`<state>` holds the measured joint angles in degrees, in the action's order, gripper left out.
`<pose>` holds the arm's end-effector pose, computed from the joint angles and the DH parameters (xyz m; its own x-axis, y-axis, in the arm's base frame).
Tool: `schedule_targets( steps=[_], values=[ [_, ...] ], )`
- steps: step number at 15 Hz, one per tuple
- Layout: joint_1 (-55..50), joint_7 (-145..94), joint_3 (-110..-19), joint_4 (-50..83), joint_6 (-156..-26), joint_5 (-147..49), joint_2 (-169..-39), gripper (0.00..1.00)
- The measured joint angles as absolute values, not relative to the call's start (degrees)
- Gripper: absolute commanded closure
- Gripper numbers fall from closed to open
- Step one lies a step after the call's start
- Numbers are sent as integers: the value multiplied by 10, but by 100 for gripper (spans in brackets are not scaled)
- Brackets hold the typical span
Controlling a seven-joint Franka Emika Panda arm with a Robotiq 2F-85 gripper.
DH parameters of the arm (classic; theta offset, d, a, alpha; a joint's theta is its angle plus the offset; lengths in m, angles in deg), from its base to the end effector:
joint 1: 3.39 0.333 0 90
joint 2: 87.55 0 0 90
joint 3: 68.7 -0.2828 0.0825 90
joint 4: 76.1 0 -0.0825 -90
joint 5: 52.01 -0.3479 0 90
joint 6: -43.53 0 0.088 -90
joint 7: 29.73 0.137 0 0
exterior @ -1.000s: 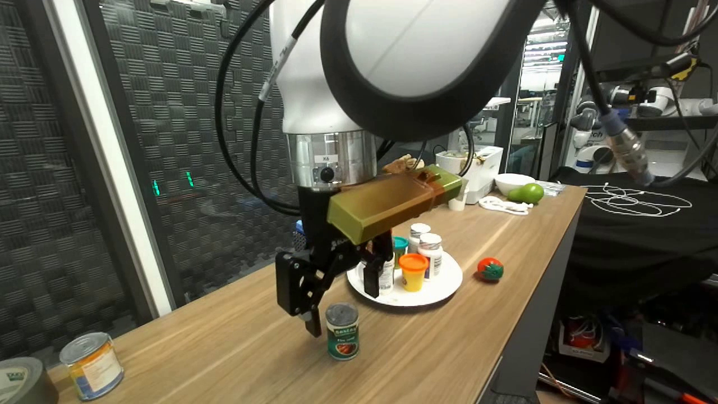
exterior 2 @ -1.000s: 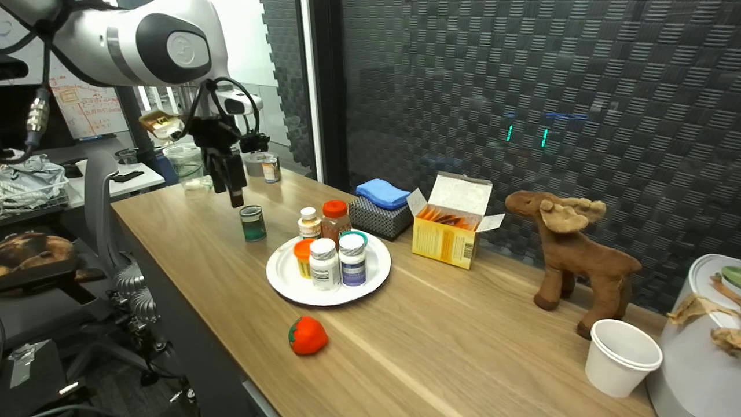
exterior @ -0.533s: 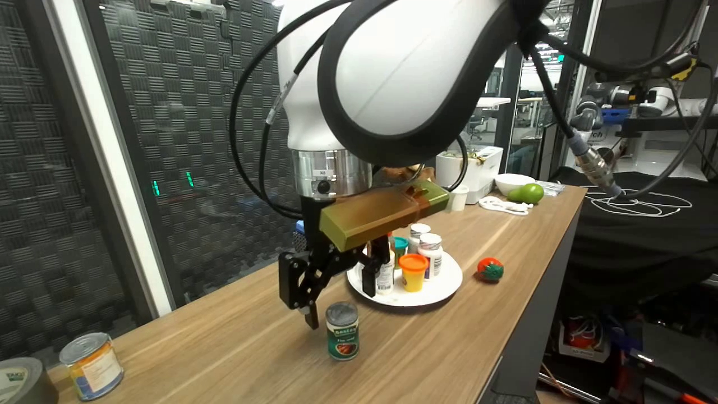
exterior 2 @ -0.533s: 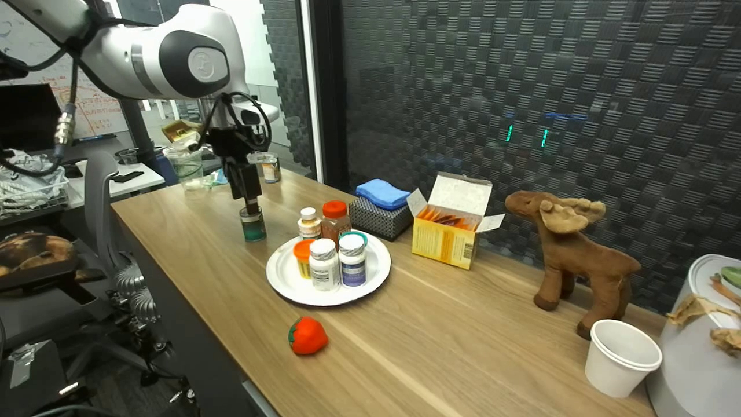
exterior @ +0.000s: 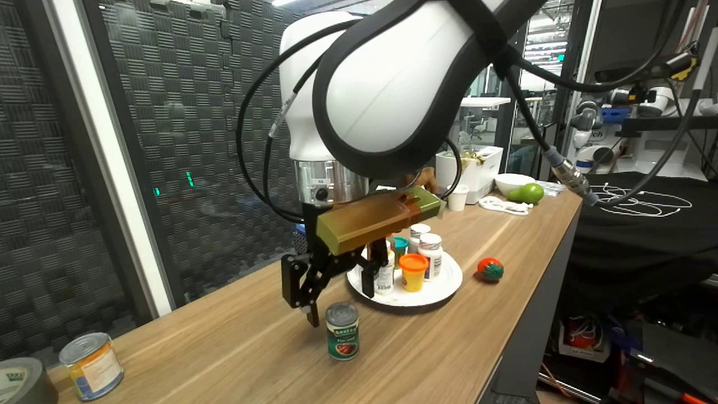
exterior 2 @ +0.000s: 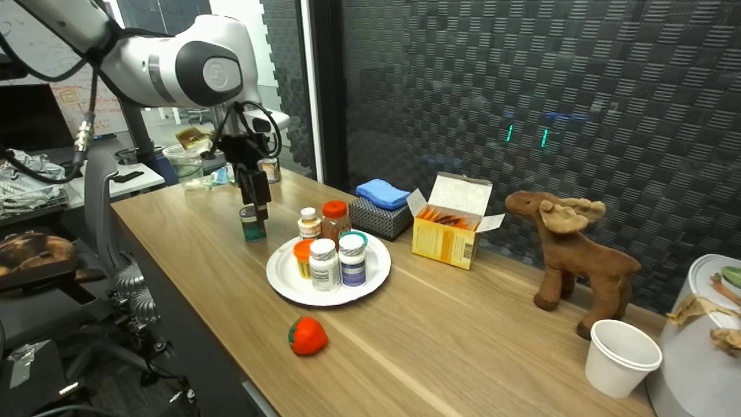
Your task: Pick up the bottles and small containers from the table and put them on the white plate.
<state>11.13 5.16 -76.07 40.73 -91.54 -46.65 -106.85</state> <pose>0.5187 0.2048 0.2419 0.9861 -0.1662 0.0004 -0.1661 -0.9857 0.0273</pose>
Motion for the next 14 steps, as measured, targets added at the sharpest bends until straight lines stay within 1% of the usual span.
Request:
schedule_targets(
  steps=[1, 3, 4, 6, 11, 14],
  values=[
    [111, 52, -760, 406, -915, -467, -1071, 42],
    [111, 54, -760, 404, -915, -467, -1075, 56],
    [111, 55, -759, 404, -915, -467, -1076, 65],
    [111, 58, -758, 403, -915, -467, -1076, 79],
    [111, 72, -750, 402, -910, -469, -1070, 80],
    [107, 74, -739, 411, -905, -471, -1045, 80]
  ],
)
